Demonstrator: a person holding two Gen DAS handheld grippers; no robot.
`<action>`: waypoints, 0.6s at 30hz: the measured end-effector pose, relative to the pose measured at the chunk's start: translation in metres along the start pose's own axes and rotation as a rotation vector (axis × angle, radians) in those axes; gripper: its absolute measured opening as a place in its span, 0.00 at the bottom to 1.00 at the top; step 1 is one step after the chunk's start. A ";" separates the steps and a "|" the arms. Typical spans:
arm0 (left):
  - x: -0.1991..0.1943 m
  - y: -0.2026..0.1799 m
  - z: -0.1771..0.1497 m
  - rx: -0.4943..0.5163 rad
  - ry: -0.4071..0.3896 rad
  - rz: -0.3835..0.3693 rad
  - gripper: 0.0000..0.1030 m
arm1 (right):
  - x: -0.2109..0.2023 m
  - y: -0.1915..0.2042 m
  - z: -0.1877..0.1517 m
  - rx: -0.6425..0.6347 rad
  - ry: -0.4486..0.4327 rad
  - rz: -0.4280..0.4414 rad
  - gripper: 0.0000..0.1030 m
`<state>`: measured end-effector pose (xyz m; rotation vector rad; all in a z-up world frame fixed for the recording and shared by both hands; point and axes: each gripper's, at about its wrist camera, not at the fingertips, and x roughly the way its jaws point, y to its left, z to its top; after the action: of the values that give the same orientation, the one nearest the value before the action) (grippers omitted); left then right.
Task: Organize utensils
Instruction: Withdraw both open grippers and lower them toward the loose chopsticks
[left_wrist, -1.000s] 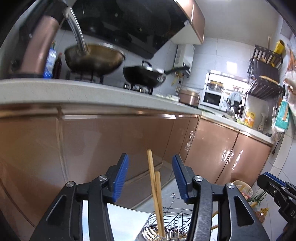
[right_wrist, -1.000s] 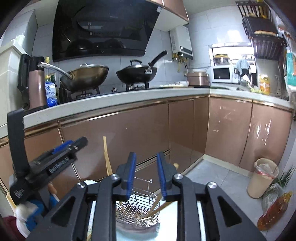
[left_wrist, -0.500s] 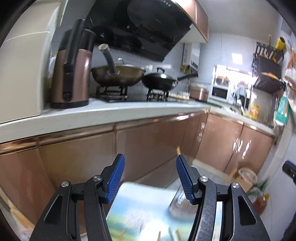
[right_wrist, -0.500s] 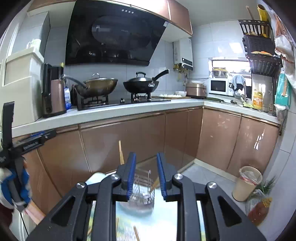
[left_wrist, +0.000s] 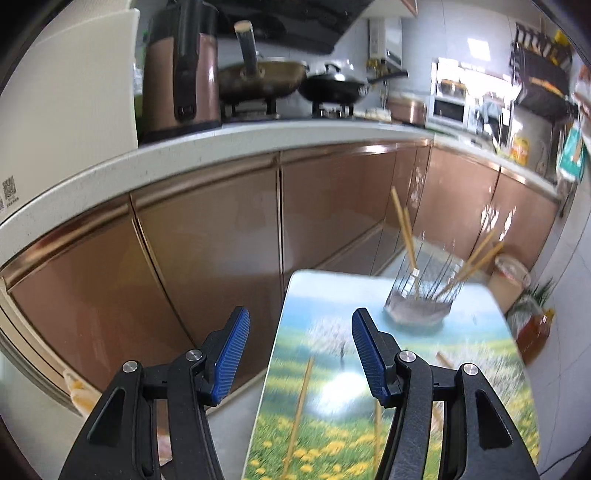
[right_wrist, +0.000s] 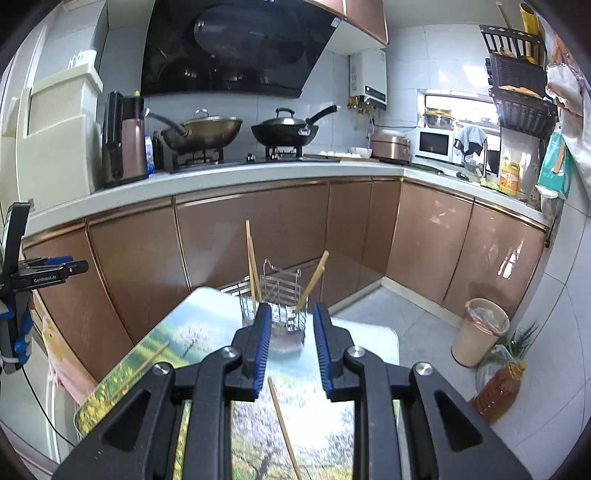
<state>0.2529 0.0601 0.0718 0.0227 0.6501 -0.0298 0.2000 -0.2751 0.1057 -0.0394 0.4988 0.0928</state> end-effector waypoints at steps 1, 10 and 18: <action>0.003 -0.001 -0.003 0.013 0.018 -0.004 0.56 | 0.001 -0.001 -0.003 0.000 0.010 -0.001 0.22; 0.049 0.000 -0.040 0.069 0.200 -0.029 0.56 | 0.031 -0.017 -0.036 0.017 0.116 0.005 0.22; 0.095 0.006 -0.054 0.066 0.297 -0.033 0.56 | 0.065 -0.031 -0.050 0.029 0.192 0.007 0.22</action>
<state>0.2955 0.0655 -0.0287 0.0815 0.9465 -0.0806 0.2356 -0.3037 0.0310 -0.0183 0.6920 0.0888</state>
